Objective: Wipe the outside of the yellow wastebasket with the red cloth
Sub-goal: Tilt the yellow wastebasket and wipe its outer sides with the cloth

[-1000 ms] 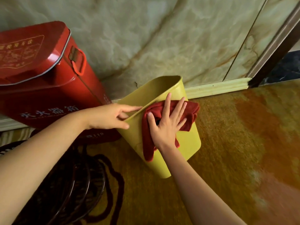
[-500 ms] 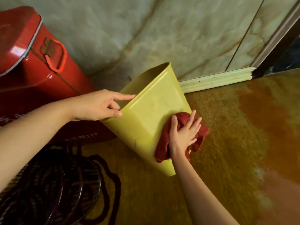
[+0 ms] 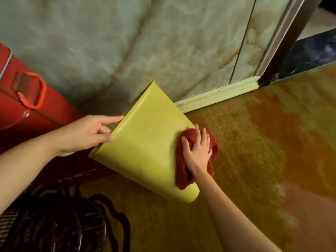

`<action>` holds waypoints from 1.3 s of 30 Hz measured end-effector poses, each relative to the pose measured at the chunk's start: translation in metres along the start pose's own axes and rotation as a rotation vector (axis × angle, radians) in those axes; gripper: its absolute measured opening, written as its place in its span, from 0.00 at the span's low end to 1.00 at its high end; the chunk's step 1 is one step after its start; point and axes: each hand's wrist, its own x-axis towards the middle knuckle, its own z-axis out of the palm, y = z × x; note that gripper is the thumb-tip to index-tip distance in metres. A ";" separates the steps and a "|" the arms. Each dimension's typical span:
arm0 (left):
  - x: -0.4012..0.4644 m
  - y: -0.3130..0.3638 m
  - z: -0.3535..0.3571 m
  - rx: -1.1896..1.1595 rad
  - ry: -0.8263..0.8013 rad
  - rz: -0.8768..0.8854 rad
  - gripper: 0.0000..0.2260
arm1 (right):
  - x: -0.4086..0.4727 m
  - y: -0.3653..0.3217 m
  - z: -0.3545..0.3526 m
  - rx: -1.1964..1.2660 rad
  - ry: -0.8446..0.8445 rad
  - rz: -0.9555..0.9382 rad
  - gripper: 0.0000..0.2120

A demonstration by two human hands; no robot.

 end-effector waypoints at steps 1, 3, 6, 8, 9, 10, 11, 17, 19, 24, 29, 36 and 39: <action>-0.001 0.001 0.000 0.024 -0.030 0.027 0.27 | -0.014 -0.008 0.006 0.006 0.027 -0.066 0.30; 0.001 0.009 0.004 0.067 -0.084 0.073 0.27 | -0.029 -0.046 0.018 0.040 0.066 -0.292 0.31; 0.014 0.025 0.004 0.094 -0.069 0.102 0.26 | -0.007 -0.115 0.022 0.124 0.094 -0.542 0.29; 0.021 0.032 0.006 0.108 -0.055 0.104 0.26 | 0.022 -0.126 0.013 0.116 0.017 -0.516 0.27; 0.023 0.033 0.009 0.114 -0.047 0.100 0.26 | 0.035 -0.118 0.006 0.105 -0.029 -0.440 0.26; 0.025 0.035 0.012 0.111 -0.022 0.095 0.25 | 0.044 -0.102 -0.002 0.100 -0.073 -0.332 0.25; 0.027 0.037 0.016 0.109 0.015 0.090 0.25 | 0.049 -0.084 -0.011 0.103 -0.109 -0.228 0.24; 0.073 0.090 0.029 0.128 0.131 0.158 0.20 | -0.010 -0.059 -0.024 0.134 0.094 -0.482 0.29; 0.074 0.098 0.022 0.170 -0.112 0.211 0.22 | -0.008 -0.062 -0.030 0.118 0.184 -0.488 0.30; 0.031 0.049 -0.011 0.445 -0.220 0.163 0.09 | -0.002 -0.045 -0.034 0.113 0.114 -0.419 0.31; 0.008 0.033 -0.005 0.297 -0.107 0.164 0.14 | -0.007 -0.067 -0.030 0.157 0.022 -0.396 0.32; 0.022 0.077 0.015 0.156 -0.077 0.204 0.07 | -0.029 -0.110 -0.032 0.080 0.071 -0.690 0.32; 0.016 0.068 0.016 -0.009 -0.098 0.170 0.18 | -0.020 -0.092 -0.030 0.160 0.072 -0.545 0.31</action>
